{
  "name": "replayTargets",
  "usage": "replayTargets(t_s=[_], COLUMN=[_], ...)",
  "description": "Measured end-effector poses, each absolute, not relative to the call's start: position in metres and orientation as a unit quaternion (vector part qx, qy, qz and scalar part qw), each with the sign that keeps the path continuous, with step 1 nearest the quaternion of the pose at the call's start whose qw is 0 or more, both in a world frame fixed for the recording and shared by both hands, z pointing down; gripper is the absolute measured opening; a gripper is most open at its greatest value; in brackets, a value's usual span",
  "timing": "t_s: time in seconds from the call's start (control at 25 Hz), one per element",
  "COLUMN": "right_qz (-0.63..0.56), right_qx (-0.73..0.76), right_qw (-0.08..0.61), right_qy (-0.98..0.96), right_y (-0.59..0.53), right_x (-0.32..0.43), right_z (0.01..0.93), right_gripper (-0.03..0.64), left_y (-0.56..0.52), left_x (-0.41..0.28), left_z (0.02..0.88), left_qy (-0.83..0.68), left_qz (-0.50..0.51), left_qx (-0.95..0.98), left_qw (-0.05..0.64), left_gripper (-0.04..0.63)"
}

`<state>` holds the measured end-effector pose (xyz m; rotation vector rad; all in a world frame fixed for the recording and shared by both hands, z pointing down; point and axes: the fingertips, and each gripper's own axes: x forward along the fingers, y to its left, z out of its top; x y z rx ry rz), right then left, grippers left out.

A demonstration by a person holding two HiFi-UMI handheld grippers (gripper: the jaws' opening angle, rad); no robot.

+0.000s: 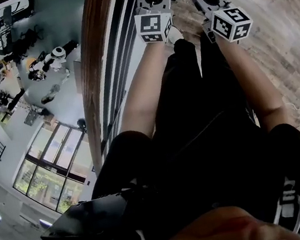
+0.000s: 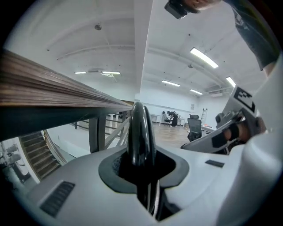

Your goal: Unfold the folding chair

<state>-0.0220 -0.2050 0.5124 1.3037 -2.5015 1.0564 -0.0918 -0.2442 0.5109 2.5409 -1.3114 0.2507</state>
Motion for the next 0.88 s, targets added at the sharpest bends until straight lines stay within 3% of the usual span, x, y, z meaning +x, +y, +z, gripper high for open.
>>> replayTargets(t_s=[0.08,0.24,0.48,0.88], right_qz=[0.369,0.421,0.487,0.499], right_qx=[0.452,0.492,0.55,0.596], right_qw=[0.076,0.105,0.139,0.137], right_qy=[-0.808,-0.754,-0.664,-0.615], right_y=[-0.213,-0.228,-0.244,-0.288], right_x=[-0.018,-0.015,-0.013,-0.024], right_z=[0.534,0.59,0.668,0.694], right_gripper=[0.015,0.144,0.249,0.273], left_y=[-0.241,-0.234,-0.232,-0.228], left_x=[-0.087,-0.081,-0.079,-0.072], left_z=[0.511,0.512,0.508,0.5], left_qy=[-0.448,-0.444,-0.44,-0.437], left_qz=[0.089,0.091,0.094,0.091], left_qx=[0.88,0.881,0.883,0.885], left_qw=[0.133,0.133,0.133,0.133], left_gripper=[0.071,0.071,0.071,0.071])
